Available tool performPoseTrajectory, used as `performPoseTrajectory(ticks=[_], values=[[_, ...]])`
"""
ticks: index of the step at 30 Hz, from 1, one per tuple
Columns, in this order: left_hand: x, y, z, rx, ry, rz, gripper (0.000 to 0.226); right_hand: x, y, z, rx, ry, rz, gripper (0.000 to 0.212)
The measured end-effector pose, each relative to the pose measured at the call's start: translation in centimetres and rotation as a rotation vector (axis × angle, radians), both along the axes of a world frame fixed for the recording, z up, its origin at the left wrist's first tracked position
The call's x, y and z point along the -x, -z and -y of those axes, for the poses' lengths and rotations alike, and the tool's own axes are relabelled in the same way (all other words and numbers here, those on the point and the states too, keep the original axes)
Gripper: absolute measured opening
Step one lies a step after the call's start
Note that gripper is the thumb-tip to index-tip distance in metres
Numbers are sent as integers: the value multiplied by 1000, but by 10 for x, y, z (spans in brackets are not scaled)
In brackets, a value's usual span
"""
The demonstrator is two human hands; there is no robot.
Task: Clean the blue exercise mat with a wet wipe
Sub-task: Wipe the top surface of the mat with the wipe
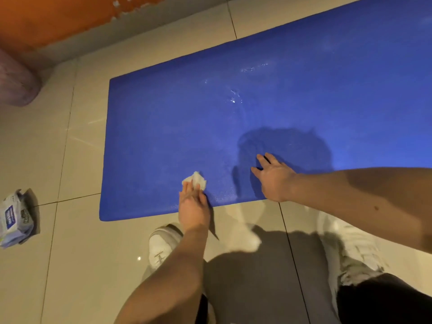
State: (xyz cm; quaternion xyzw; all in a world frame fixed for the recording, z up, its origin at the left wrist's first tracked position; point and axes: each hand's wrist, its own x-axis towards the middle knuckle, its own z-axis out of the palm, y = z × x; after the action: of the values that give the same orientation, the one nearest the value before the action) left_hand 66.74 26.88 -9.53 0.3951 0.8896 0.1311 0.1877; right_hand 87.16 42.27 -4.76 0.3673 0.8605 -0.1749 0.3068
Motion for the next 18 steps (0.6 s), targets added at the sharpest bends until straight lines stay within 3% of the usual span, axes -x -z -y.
performPoseTrajectory(ticks=[4, 7, 13, 16, 18], values=[[25, 2, 7, 25, -282, 18, 49, -8, 2, -4, 1, -40, -8, 75], [4, 2, 6, -29, -283, 34, 50, -3, 6, -6, -7, -28, -10, 67], [-72, 3, 14, -112, -74, 93, 48, 10, 14, 6, -72, 17, 0, 66], [-65, 5, 19, -57, 128, -23, 65, 7, 14, 8, -81, 6, 6, 71], [-38, 7, 25, -39, 192, -111, 58, 1, 11, 4, -56, -13, -8, 74]])
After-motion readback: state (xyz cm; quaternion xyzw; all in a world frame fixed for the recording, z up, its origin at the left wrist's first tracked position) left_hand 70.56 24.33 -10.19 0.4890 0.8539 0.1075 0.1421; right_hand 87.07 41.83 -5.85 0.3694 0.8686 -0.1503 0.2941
